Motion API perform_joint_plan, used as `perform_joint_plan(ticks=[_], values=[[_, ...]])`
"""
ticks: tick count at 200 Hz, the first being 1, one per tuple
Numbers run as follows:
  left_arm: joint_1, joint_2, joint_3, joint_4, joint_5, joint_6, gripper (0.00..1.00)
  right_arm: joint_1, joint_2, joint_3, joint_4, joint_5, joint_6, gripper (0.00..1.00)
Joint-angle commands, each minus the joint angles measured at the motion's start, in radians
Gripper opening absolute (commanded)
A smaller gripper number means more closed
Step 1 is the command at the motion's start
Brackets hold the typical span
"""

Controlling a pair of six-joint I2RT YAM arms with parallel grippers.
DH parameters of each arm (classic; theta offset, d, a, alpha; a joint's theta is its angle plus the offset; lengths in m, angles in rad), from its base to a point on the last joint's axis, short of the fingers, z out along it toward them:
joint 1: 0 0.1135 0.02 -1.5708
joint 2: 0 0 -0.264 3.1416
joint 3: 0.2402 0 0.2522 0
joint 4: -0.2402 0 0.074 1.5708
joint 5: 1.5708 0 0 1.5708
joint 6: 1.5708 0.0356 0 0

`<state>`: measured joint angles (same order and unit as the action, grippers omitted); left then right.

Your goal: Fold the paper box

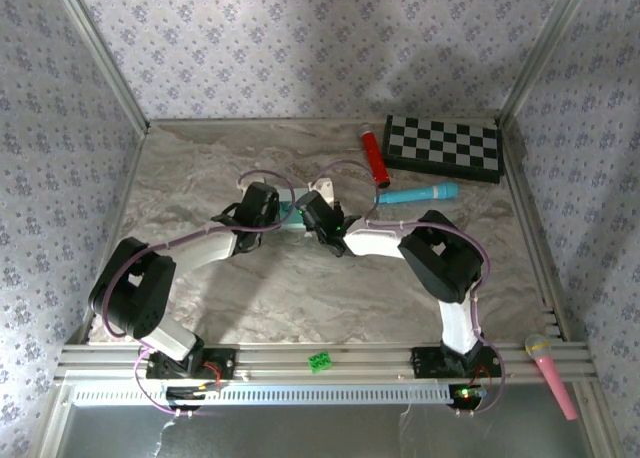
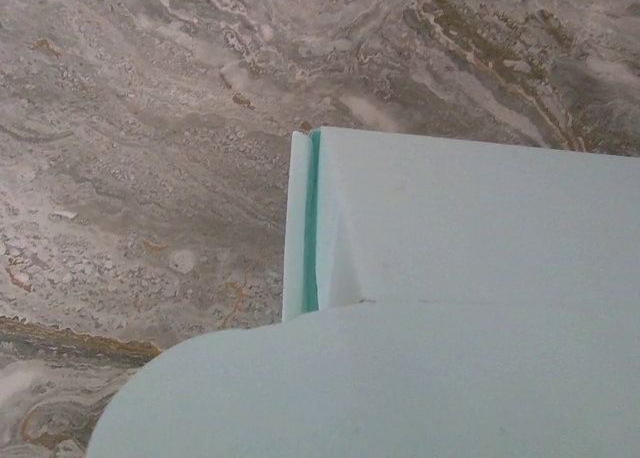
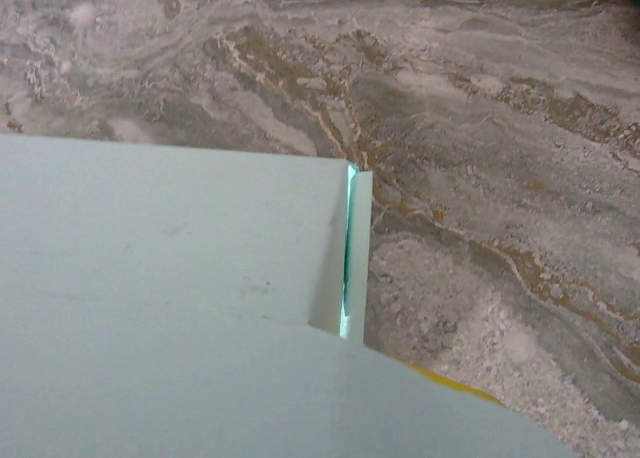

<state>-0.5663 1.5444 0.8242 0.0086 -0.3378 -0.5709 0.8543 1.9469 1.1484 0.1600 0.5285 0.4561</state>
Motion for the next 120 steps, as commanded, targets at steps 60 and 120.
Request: perform_joint_plan(ticks=[60, 120], values=[[-0.023, -0.031, -0.046, -0.002, -0.022, -0.032, 0.0, 0.039, -0.018, -0.036, -0.004, 0.018, -0.035, 0.25], [-0.032, -0.022, -0.046, -0.021, -0.061, -0.046, 0.0, 0.053, -0.062, -0.078, -0.013, 0.026, -0.054, 0.46]])
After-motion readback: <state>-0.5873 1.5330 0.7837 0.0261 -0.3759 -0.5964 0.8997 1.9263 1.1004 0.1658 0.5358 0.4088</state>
